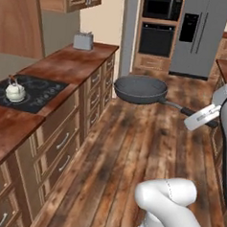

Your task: Pick the pan from the cabinet and place it on the stove. Then turn on the stove burner for the pan.

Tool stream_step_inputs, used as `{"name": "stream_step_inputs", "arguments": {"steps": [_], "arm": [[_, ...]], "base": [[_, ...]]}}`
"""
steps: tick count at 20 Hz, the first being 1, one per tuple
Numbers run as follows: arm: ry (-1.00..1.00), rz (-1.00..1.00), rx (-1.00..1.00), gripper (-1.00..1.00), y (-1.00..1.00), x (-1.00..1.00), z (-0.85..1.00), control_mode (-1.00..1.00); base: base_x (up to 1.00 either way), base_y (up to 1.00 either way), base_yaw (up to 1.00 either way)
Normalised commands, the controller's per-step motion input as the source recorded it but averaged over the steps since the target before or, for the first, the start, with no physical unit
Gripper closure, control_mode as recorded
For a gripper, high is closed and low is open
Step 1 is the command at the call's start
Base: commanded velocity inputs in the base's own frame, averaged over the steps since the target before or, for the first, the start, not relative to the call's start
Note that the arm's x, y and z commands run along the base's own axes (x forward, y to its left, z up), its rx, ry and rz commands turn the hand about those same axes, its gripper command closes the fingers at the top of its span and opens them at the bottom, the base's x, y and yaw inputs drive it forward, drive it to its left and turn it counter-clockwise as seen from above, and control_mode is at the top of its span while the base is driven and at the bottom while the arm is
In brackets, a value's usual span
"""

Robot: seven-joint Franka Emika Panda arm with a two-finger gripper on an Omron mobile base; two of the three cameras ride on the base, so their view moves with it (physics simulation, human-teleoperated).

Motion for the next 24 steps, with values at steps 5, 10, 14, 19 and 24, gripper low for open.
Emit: {"name": "stream_step_inputs", "arguments": {"steps": [5, 10, 14, 19, 24], "arm": [[0.0, 0.0, 0.0, 1.0, 0.0, 0.0, 0.0, 1.0], [0.0, 0.0, 0.0, 1.0, 0.0, 0.0, 0.0, 1.0], [0.0, 0.0, 0.0, 1.0, 0.0, 0.0, 0.0, 1.0], [0.0, 0.0, 0.0, 1.0, 0.0, 0.0, 0.0, 1.0], [0.0, 0.0, 0.0, 1.0, 0.0, 0.0, 0.0, 1.0]], "base": [[0.74, 0.02, -0.17], [0.87, 0.3, -0.13], [0.79, 0.72, -0.11], [0.68, 0.31, 0.01], [0.76, -0.12, 0.06]]}}
